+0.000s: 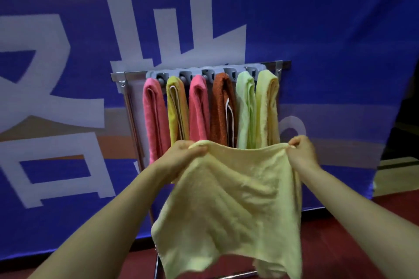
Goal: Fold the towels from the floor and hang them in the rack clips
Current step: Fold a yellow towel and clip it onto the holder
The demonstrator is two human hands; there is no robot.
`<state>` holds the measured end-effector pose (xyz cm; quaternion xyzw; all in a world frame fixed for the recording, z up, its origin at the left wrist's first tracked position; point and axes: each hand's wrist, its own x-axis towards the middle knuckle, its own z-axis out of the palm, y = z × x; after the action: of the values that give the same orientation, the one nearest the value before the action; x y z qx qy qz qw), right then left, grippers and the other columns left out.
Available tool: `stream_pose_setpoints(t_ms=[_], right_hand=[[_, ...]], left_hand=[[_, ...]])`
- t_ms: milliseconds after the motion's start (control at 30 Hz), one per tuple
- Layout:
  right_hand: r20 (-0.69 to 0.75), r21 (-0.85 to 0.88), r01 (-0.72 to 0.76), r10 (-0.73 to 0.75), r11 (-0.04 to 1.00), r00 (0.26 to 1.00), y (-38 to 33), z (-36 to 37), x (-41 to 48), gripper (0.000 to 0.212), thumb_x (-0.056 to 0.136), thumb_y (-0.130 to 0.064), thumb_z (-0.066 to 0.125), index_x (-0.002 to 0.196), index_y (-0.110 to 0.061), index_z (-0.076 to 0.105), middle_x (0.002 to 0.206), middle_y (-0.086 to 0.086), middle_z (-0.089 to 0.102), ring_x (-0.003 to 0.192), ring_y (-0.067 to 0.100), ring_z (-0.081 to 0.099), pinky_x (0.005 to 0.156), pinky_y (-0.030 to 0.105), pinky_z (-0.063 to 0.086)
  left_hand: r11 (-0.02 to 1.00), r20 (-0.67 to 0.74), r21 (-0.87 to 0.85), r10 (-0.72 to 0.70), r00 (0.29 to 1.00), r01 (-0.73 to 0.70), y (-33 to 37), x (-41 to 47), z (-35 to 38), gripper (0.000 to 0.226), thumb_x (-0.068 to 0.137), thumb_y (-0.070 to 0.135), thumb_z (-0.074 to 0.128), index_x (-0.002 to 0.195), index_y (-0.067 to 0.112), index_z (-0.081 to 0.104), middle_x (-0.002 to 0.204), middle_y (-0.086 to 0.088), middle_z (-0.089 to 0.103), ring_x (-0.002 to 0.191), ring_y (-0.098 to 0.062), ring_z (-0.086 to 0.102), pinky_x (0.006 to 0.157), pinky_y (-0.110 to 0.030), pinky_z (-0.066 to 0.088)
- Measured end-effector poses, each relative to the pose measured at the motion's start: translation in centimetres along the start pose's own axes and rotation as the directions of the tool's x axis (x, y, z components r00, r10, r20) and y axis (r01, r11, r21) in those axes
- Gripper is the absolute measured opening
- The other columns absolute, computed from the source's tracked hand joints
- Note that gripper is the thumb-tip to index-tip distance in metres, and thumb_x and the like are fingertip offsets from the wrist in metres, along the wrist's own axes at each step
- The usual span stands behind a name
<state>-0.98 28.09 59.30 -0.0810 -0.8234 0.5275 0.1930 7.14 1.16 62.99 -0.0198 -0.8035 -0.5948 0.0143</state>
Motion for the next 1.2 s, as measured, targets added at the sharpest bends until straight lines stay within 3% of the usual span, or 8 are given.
stream_pose_setpoints(t_ms=[233, 500, 633, 733, 833, 933, 1067, 1200], right_hand=[[0.341, 0.035, 0.108, -0.113, 0.994, 0.933, 0.2, 2.1, -3.3, 0.025, 0.087, -0.002, 0.05, 0.075, -0.024, 0.05, 0.09, 0.005, 0.058, 0.079, 0.018, 0.052, 0.058, 0.023, 0.037], [0.567, 0.404, 0.122, -0.353, 0.907, 0.744, -3.8, 0.2, -7.3, 0.052, 0.069, -0.054, 0.068, 0.113, -0.029, 0.056, 0.104, -0.011, 0.066, 0.097, 0.004, 0.061, 0.085, 0.027, 0.049], [0.366, 0.283, 0.335, -0.424, 0.899, 0.828, -3.9, 1.0, -7.1, 0.027, 0.084, -0.017, 0.06, 0.099, -0.039, 0.055, 0.098, -0.009, 0.066, 0.096, 0.008, 0.062, 0.084, 0.031, 0.052], [0.237, 0.373, 0.307, -0.41, 0.876, 0.881, -4.8, 1.2, -6.1, 0.037, 0.086, 0.006, 0.041, 0.087, -0.026, 0.059, 0.088, -0.005, 0.063, 0.088, 0.012, 0.059, 0.075, 0.02, 0.046], [0.237, 0.273, 0.356, -0.421, 0.894, 0.876, -6.3, 1.2, -4.8, 0.028, 0.088, 0.002, 0.04, 0.083, -0.019, 0.059, 0.082, 0.0, 0.061, 0.08, 0.012, 0.055, 0.068, 0.021, 0.041], [0.29, 0.218, 0.344, -0.397, 0.913, 0.871, -7.7, 1.8, -3.8, 0.033, 0.091, -0.016, 0.049, 0.059, -0.022, 0.055, 0.059, -0.004, 0.052, 0.06, 0.013, 0.047, 0.061, 0.029, 0.035], [0.357, 0.235, 0.317, -0.385, 0.919, 0.851, -9.4, 2.9, -3.5, 0.04, 0.085, -0.016, 0.058, 0.048, -0.022, 0.043, 0.048, -0.006, 0.041, 0.053, 0.012, 0.039, 0.057, 0.029, 0.03], [0.428, 0.252, 0.333, -0.413, 0.909, 0.804, -10.5, 3.0, -3.6, 0.048, 0.082, -0.015, 0.063, 0.042, -0.021, 0.038, 0.04, -0.01, 0.031, 0.043, 0.005, 0.03, 0.05, 0.028, 0.023]], left_hand=[[0.774, 0.016, -0.607, -0.216, 0.976, 0.181, 4.8, 2.6, 4.6, 0.038, 0.098, 0.038, 0.041, 0.091, 0.006, 0.061, 0.072, -0.009, 0.07, 0.077, -0.02, 0.064, 0.073, -0.031, 0.052], [0.656, -0.05, -0.737, -0.295, 0.954, 0.164, 5.7, 4.5, 7.1, 0.038, 0.1, 0.029, 0.038, 0.109, -0.006, 0.052, 0.09, -0.014, 0.058, 0.08, -0.02, 0.059, 0.074, -0.031, 0.052], [0.582, 0.007, -0.783, -0.344, 0.939, 0.219, 5.8, 4.1, 7.6, 0.035, 0.101, 0.025, 0.036, 0.083, -0.002, 0.05, 0.078, -0.01, 0.055, 0.058, -0.017, 0.06, 0.04, -0.021, 0.051], [0.494, 0.035, -0.849, -0.304, 0.952, 0.189, 5.8, 3.4, 7.9, 0.037, 0.103, 0.022, 0.029, 0.108, -0.006, 0.052, 0.1, -0.022, 0.061, 0.096, -0.026, 0.064, 0.068, -0.03, 0.057], [0.724, 0.019, -0.659, -0.255, 0.967, 0.204, 5.2, 2.3, 7.1, 0.035, 0.098, 0.037, 0.038, 0.103, 0.004, 0.049, 0.083, -0.016, 0.066, 0.076, -0.019, 0.067, 0.062, -0.031, 0.057], [0.935, -0.055, -0.354, 0.005, 0.998, -0.024, 4.4, 1.2, 6.1, 0.038, 0.09, 0.045, 0.05, 0.118, 0.019, 0.045, 0.125, -0.009, 0.057, 0.101, -0.018, 0.06, 0.085, -0.029, 0.05], [0.926, 0.093, -0.08, 0.375, 0.922, -0.369, 3.8, -0.1, 5.5, 0.042, 0.083, 0.019, 0.068, 0.118, 0.035, 0.052, 0.118, 0.016, 0.058, 0.109, 0.006, 0.054, 0.088, -0.012, 0.045], [0.843, -0.112, 0.161, 0.533, 0.839, -0.514, 4.9, 0.0, 4.2, 0.02, 0.091, 0.009, 0.055, 0.099, 0.023, 0.067, 0.09, 0.005, 0.068, 0.078, 0.004, 0.058, 0.073, -0.01, 0.045]])
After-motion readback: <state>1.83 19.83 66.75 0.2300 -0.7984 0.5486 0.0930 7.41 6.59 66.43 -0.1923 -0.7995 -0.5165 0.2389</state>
